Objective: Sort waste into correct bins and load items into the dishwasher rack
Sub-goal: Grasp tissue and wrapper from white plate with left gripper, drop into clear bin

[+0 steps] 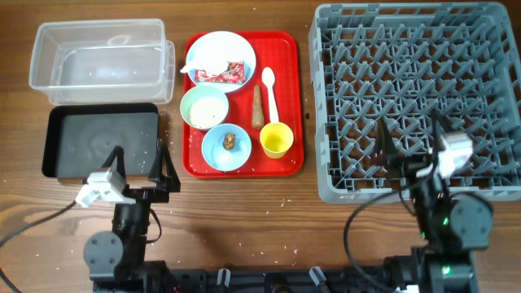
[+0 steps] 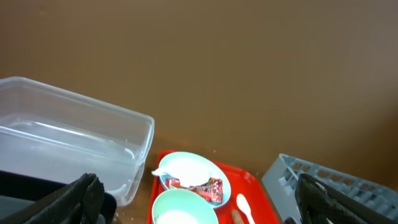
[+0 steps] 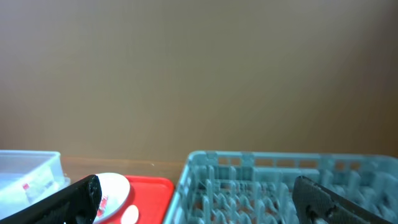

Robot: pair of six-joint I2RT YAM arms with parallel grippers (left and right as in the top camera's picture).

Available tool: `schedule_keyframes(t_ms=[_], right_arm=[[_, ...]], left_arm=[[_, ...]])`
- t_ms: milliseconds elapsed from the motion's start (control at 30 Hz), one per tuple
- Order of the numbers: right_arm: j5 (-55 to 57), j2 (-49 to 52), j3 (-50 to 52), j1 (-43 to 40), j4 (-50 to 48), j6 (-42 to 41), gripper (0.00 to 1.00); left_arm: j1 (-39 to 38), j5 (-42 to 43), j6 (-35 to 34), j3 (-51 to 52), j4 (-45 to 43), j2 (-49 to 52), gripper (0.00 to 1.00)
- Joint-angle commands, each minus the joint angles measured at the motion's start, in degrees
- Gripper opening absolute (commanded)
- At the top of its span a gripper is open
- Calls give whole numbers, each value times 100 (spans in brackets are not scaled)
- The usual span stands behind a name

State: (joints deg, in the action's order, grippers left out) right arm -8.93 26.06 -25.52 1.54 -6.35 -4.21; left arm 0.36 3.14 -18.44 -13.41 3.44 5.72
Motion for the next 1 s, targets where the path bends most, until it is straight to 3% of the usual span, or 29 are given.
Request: schedule_keyframes(t_ms=[0,100,133,267,400,467,633,700,833,967], right_arm=[[-669,905,-861,-9,168,120,100],[-767,1869,-1917,-9,966,127,100],[-767,2402,-2603,-9,1646,129,100],[-743,3683,-4367,-9,3676,428,100],[-745,4288,-4986,-13,4478,426,100],[-772,4371,-4986,-13,4483,402,100],[-916,4424,-4986,-13,4798,402,100],[-914,4424,-4986,-13,4889,402,100],[-894,4424,-4986,-13,4975,407,100],[-896,4448,-4986,-13,4999,407,100]], left_arm=[[-26,72,273,-774,81,1060,100],[-26,74,525,-1768,468,2361,100],[-26,105,592,-2330,662,3021,100],[-26,391,931,-5189,2522,5869,100],[-310,389,1432,-8303,4690,8758,100],[-616,393,1523,-9488,5134,10188,100],[-984,695,1508,-9514,4063,11530,100],[-1180,686,1912,-9514,3703,11951,100],[-1554,48,2170,-9514,3222,12743,100],[-1543,0,2168,-9514,3062,13073,100]])
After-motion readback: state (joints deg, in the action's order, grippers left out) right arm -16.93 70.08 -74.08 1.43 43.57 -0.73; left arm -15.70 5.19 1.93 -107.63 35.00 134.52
